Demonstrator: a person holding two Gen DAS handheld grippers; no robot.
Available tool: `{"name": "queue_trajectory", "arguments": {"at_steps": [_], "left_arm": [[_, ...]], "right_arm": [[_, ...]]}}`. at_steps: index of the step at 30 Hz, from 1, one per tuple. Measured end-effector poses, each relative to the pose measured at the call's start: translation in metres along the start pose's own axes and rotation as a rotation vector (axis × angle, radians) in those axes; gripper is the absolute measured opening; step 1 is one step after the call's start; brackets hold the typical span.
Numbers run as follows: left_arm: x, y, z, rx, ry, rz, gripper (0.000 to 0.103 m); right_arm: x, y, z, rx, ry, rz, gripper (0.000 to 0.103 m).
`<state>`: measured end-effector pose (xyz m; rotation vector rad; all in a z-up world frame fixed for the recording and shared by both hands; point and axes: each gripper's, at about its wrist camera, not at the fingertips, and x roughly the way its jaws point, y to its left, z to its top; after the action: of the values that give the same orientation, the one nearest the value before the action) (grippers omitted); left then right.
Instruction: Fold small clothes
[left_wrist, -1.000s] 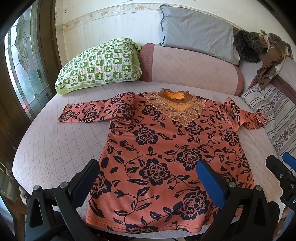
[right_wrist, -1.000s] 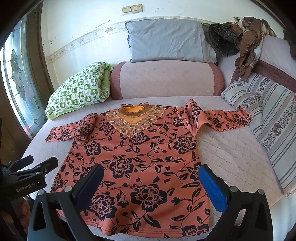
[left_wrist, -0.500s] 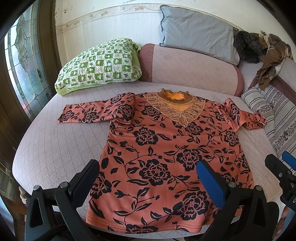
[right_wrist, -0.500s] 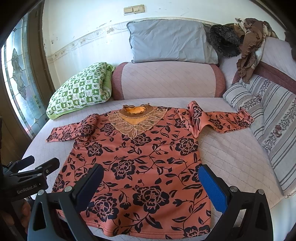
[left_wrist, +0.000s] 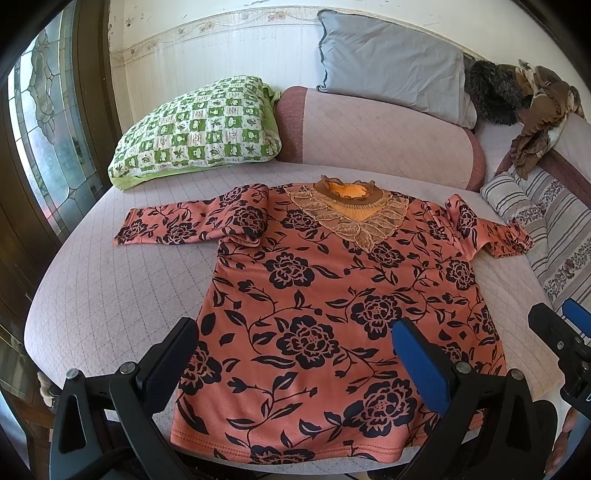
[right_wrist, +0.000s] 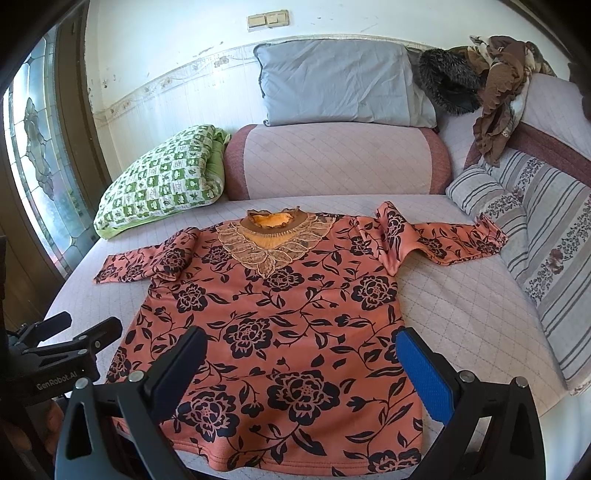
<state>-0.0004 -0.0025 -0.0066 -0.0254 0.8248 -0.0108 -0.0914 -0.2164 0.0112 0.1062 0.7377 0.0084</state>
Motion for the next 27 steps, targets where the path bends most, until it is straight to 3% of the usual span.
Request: {"name": "queue_trajectory", "arguments": {"at_steps": [19,23,27], "left_arm": [[0.013,0.000,0.001,0.002,0.015,-0.008,0.103],[0.035,0.017,-0.005,-0.048,0.082,-0.045,0.103],[0.071,0.037,-0.017,-0.124,0.207,-0.063,0.103]], "right_arm": [[0.008,-0.003,0.006,0.013,0.005,0.023,0.103],[0.017,-0.037,0.008,0.119,0.021,0.109,0.103],[0.048,-0.134,0.009,0.430,0.047,0.197,0.103]]}}
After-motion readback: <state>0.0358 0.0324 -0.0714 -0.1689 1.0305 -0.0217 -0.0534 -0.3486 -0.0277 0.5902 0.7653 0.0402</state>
